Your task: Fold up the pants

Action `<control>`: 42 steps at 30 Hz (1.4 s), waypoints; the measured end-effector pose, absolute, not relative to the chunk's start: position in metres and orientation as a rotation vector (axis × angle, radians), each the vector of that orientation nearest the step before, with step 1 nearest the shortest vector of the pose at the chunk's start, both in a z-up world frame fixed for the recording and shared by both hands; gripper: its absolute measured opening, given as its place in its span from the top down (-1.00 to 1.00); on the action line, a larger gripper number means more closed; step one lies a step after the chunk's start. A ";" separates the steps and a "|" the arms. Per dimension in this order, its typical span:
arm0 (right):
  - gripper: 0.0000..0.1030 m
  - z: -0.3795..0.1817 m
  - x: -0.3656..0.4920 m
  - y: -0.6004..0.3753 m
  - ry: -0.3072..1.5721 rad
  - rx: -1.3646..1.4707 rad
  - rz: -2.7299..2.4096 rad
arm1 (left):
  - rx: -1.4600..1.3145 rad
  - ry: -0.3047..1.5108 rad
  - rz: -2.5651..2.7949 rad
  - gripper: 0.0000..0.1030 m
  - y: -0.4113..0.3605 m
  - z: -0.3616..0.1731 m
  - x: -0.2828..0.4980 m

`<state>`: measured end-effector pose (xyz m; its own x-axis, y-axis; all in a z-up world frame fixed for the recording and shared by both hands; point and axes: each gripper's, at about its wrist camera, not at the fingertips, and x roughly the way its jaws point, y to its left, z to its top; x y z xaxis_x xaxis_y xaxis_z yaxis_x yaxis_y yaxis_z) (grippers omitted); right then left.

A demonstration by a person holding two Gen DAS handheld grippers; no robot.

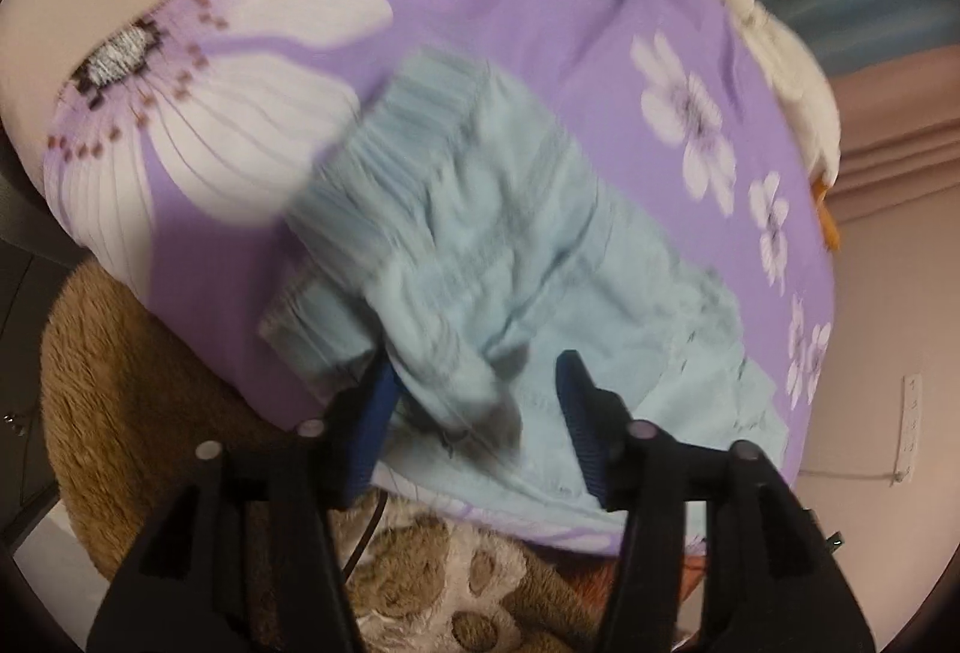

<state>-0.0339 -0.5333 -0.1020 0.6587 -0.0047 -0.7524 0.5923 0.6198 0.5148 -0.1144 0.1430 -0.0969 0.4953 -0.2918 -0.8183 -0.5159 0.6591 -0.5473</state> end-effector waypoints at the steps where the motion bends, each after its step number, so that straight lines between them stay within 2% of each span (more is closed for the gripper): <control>1: 0.24 -0.107 -0.028 -0.535 0.801 0.855 -0.375 | -0.905 1.069 0.153 -0.06 0.147 -0.099 -0.115; 3: 0.24 -0.118 -0.017 -0.535 0.828 0.874 -0.354 | -0.916 1.070 0.156 0.11 0.150 -0.104 -0.115; 4: 0.35 -0.122 -0.012 -0.534 0.839 0.867 -0.363 | -0.908 1.067 0.166 0.41 0.151 -0.104 -0.115; 5: 0.72 -0.123 -0.013 -0.534 0.837 0.858 -0.367 | -0.881 1.068 0.198 0.63 0.152 -0.105 -0.114; 6: 0.89 -0.125 -0.011 -0.533 0.842 0.846 -0.383 | -0.859 1.080 0.223 0.75 0.153 -0.105 -0.113; 15: 0.91 -0.073 -0.062 -0.548 0.657 0.824 -0.439 | -0.821 1.110 0.185 0.77 0.139 -0.088 -0.117; 19: 0.91 -0.103 -0.063 -0.560 0.740 0.857 -0.451 | -0.781 1.187 0.245 0.76 0.136 -0.114 -0.113; 22: 0.91 -0.126 -0.060 -0.560 0.805 0.856 -0.489 | -0.747 1.188 0.249 0.77 0.133 -0.110 -0.111; 28: 0.91 -0.106 -0.067 -0.557 0.779 0.809 -0.496 | -0.731 1.166 0.244 0.76 0.134 -0.096 -0.117; 36: 0.91 -0.128 -0.064 -0.558 0.834 0.808 -0.526 | -0.739 1.220 0.257 0.69 0.136 -0.122 -0.105; 41: 0.90 -0.116 -0.054 -0.551 0.910 0.717 -0.566 | -0.732 1.212 0.222 0.66 0.137 -0.115 -0.112; 42: 0.88 -0.112 -0.051 -0.548 0.929 0.688 -0.580 | -0.738 1.218 0.223 0.48 0.139 -0.111 -0.115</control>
